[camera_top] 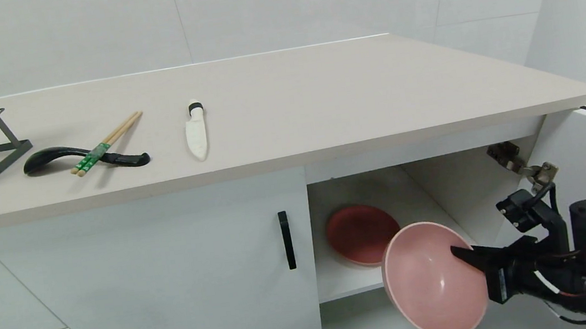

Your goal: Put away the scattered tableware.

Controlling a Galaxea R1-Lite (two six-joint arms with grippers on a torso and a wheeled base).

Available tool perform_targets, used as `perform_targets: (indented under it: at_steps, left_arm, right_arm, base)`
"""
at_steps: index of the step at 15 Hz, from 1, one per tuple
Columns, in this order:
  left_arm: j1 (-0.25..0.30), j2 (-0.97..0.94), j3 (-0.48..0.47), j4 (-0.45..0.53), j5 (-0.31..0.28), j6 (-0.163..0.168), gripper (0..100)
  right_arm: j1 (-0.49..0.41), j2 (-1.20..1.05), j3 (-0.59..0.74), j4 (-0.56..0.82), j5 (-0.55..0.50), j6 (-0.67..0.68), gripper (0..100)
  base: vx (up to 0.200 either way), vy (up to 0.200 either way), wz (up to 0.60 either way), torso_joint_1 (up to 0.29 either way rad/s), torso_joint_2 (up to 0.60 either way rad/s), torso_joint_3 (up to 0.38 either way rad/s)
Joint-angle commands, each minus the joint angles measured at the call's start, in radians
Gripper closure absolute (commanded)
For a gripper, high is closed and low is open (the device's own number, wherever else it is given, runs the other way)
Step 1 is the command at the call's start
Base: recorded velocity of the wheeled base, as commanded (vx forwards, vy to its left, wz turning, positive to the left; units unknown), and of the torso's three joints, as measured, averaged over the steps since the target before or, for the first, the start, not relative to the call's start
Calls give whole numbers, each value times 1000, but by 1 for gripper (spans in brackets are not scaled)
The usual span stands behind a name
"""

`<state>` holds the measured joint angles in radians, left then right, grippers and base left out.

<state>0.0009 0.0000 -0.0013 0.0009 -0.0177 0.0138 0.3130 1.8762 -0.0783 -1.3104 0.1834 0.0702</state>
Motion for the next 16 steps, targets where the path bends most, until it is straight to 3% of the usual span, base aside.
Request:
perform_targets:
  at_steps: [1, 8, 16]
  left_arm:
    - [1, 2, 1, -1, -1, 0, 0]
    - [1, 2, 1, 1, -1, -2, 0]
    - [1, 2, 1, -1, -1, -2, 0]
  right_arm:
    - [-8, 251, -107, -122, -2, 6, 100]
    - [-18, 466, -451, -119, -10, 11, 100]
    - [-52, 569, -612, -92, -44, 29, 100]
  base:
    - [0, 0, 0, 0, 0, 0]
    - [0, 0, 0, 0, 0, 0]
    - [0, 0, 0, 0, 0, 0]
